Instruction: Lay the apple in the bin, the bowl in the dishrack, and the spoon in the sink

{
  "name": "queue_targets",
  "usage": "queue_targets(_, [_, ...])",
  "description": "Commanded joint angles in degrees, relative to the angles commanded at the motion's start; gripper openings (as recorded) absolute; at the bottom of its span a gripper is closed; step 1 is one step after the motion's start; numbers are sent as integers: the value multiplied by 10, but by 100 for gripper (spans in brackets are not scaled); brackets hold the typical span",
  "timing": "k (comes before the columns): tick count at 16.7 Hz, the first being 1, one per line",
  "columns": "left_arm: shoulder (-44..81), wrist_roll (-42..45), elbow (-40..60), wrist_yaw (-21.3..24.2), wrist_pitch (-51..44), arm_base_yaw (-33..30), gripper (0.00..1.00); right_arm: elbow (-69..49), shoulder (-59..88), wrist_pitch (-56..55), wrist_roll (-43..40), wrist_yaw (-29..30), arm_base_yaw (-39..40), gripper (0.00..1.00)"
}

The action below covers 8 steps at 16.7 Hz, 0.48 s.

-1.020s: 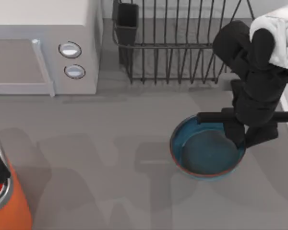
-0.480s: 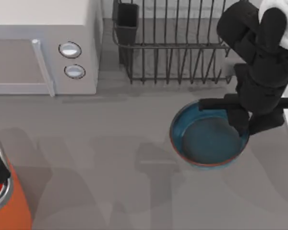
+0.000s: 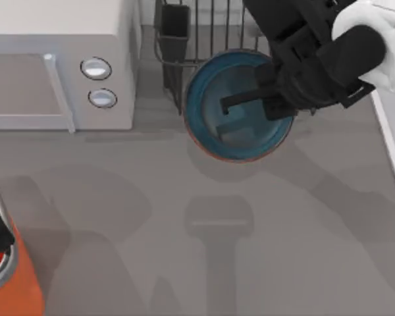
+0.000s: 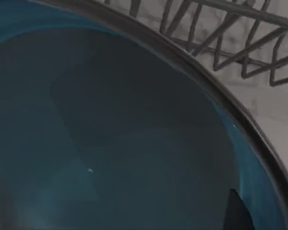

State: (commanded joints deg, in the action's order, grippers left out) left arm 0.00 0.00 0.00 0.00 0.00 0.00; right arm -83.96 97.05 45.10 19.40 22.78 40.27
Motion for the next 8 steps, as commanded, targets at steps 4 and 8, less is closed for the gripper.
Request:
queue_targets(4, [0, 0, 0, 0, 0, 0, 100, 8, -51, -198, -75, 163, 82, 0])
queue_targets(8, [0, 0, 0, 0, 0, 0, 100, 15, -107, -362, -141, 307, 153, 0])
